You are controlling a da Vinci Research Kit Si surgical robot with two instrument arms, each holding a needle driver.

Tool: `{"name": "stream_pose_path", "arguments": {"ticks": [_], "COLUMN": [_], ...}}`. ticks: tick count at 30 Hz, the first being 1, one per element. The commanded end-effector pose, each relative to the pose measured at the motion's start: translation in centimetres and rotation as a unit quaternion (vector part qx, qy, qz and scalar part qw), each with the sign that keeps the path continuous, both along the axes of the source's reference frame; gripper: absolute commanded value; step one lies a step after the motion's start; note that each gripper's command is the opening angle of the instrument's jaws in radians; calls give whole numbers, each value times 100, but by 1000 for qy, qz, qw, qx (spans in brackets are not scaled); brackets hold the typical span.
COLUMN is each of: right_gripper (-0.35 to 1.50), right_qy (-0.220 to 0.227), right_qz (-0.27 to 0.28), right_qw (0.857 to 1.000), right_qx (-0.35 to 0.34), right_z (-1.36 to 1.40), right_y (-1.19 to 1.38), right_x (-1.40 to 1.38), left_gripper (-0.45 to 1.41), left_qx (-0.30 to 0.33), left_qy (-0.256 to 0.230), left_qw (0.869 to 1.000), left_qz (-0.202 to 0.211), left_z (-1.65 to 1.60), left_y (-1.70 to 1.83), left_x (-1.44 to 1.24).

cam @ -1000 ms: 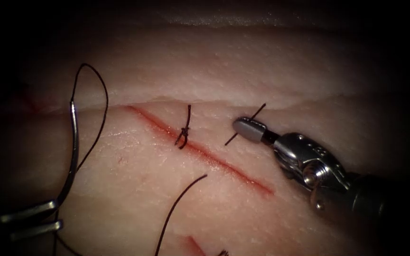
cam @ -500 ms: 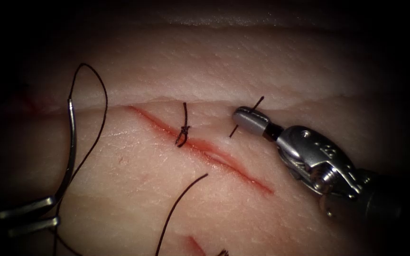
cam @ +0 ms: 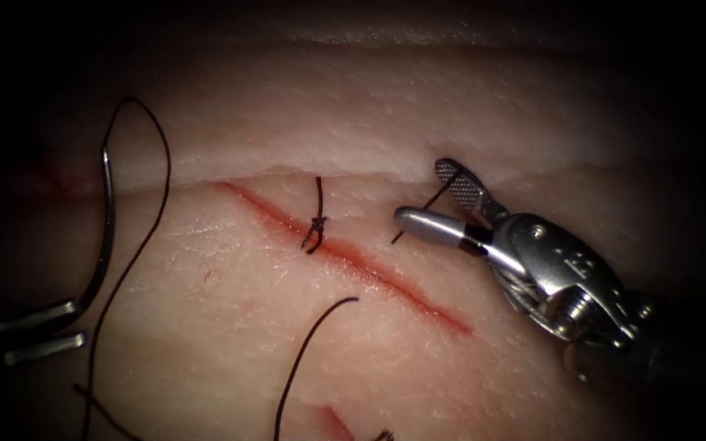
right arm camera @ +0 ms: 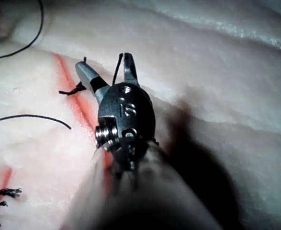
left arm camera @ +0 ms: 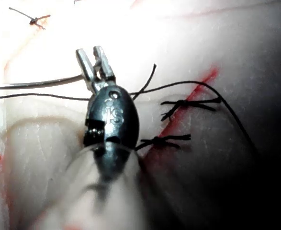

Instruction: Wound Closure

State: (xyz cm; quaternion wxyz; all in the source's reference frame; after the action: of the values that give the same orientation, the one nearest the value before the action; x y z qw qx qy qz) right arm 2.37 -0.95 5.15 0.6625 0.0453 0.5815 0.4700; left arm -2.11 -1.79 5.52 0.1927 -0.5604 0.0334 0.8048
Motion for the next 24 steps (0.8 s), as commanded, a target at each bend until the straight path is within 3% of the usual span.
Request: {"name": "stream_pose_path", "arguments": {"ticks": [1,5,11,14,17,24], "right_gripper": [93,104,120,121,123,123], "right_qy": [3,4,6,11,11,13], "right_qz": [0,0,-3,-6,-2,5], "right_qw": [1000,1000,1000,1000,1000,1000], "right_qx": [0,0,1,0,0,-2], "right_z": [2,-1,-4,-9,-14,-25], "right_y": [4,5,1,-5,-12,-27], "right_x": [3,2,-1,-8,-20,-49], "left_gripper": [-45,-45,49,108,136,140], "left_qx": [0,5,51,82,84,101], "left_qy": [5,19,27,32,47,46], "left_qw": [1000,1000,996,992,990,988], "left_qz": [-4,-18,-62,-94,-105,-105], "left_z": [11,33,56,60,59,39], "left_y": [0,7,11,13,16,22], "left_x": [-1,16,35,41,43,43]}}
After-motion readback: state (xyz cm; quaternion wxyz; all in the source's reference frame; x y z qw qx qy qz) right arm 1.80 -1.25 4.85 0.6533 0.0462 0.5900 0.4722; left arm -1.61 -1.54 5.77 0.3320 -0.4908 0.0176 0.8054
